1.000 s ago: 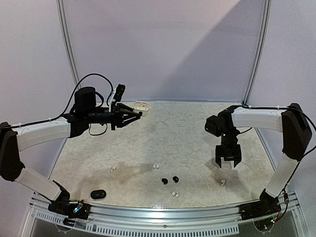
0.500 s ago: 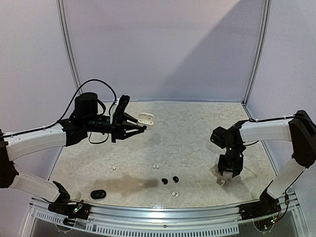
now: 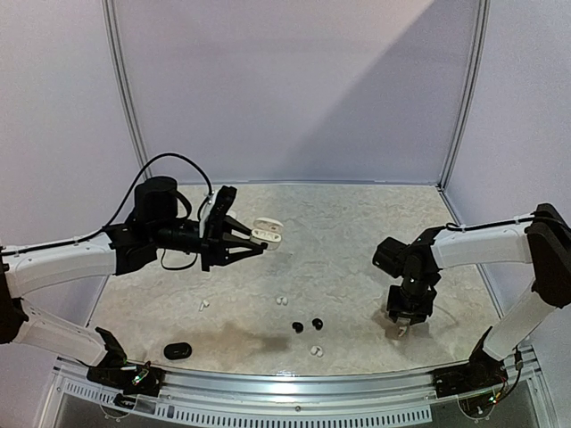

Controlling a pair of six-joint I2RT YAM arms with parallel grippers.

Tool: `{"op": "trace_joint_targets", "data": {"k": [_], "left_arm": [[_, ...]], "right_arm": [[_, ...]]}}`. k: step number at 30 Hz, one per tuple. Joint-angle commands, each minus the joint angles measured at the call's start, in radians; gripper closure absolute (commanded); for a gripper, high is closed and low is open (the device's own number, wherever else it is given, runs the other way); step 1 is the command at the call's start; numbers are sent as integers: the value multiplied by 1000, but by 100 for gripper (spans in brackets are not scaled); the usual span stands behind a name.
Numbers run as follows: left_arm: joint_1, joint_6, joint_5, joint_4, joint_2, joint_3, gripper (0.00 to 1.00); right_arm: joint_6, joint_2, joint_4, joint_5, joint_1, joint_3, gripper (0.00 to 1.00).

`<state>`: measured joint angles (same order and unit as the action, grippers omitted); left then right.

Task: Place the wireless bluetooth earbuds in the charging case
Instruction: Pick up the right earbud from the center of the board.

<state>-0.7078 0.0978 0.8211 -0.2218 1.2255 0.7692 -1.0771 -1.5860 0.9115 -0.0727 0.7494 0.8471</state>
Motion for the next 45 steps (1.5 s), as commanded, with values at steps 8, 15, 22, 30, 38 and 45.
{"op": "trace_joint_targets", "data": {"k": [8, 15, 22, 30, 38, 45], "left_arm": [[-28, 9, -10, -12, -16, -18, 100], [-27, 11, -14, -10, -17, -18, 100], [-28, 19, -17, -9, -17, -19, 100], [-28, 25, -22, -5, -22, -24, 100], [-28, 4, -64, -33, -26, -30, 100], [-34, -55, -203, -247, -32, -57, 100]], "right_arm": [[-20, 10, 19, 18, 21, -36, 68], [-21, 31, 70, 27, 34, -46, 69], [-20, 51, 42, 40, 39, -53, 71], [4, 20, 5, 59, 45, -52, 78], [73, 21, 31, 25, 59, 26, 95], [335, 7, 88, -273, 236, 594, 100]]}}
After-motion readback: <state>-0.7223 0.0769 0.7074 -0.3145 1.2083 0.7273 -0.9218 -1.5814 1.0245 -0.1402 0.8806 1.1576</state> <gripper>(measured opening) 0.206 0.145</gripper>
